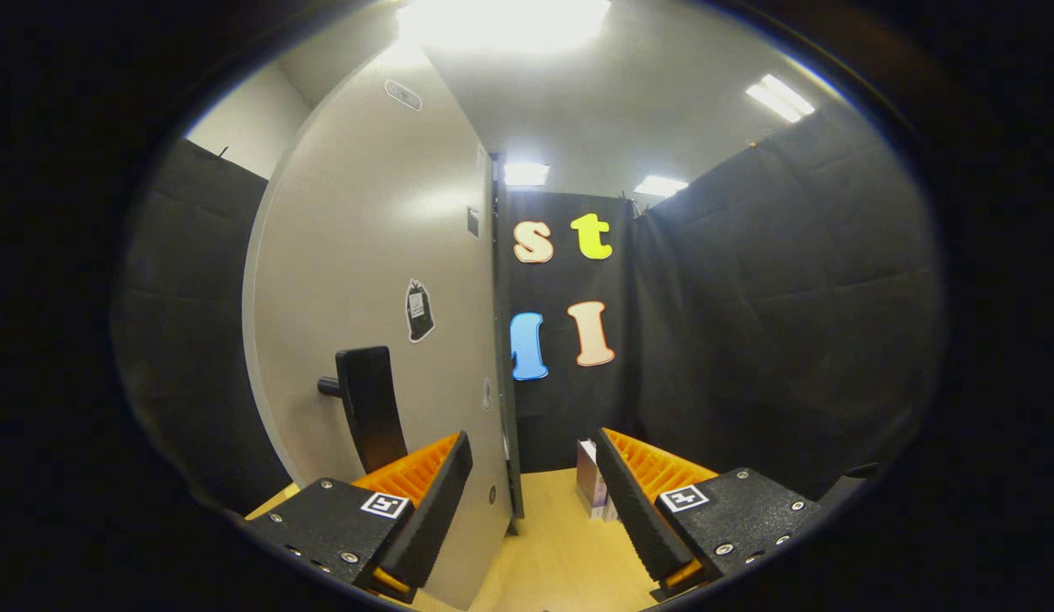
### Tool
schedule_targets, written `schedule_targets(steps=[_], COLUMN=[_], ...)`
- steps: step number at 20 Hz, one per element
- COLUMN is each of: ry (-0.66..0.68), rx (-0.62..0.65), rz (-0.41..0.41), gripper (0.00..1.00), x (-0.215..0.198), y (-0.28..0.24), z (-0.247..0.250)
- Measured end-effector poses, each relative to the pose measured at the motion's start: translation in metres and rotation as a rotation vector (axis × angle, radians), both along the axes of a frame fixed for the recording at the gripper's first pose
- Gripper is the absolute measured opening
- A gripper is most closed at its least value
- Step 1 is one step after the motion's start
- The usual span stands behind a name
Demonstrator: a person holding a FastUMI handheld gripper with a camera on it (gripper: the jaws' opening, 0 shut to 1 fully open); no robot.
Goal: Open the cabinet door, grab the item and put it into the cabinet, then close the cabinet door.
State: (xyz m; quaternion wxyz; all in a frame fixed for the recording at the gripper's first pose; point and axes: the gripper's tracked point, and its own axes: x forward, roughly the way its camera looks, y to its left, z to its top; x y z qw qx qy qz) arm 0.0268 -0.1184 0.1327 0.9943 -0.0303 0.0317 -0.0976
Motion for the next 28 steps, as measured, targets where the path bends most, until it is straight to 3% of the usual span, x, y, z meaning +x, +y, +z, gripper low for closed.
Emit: schedule_targets(steps=[19, 28], ry=[0.056, 0.073], rx=[0.033, 0.011], rz=[0.225, 0.265], gripper=[0.94, 0.94], x=[0.096, 0.088], y=[0.132, 0.145], z=[-0.038, -0.049])
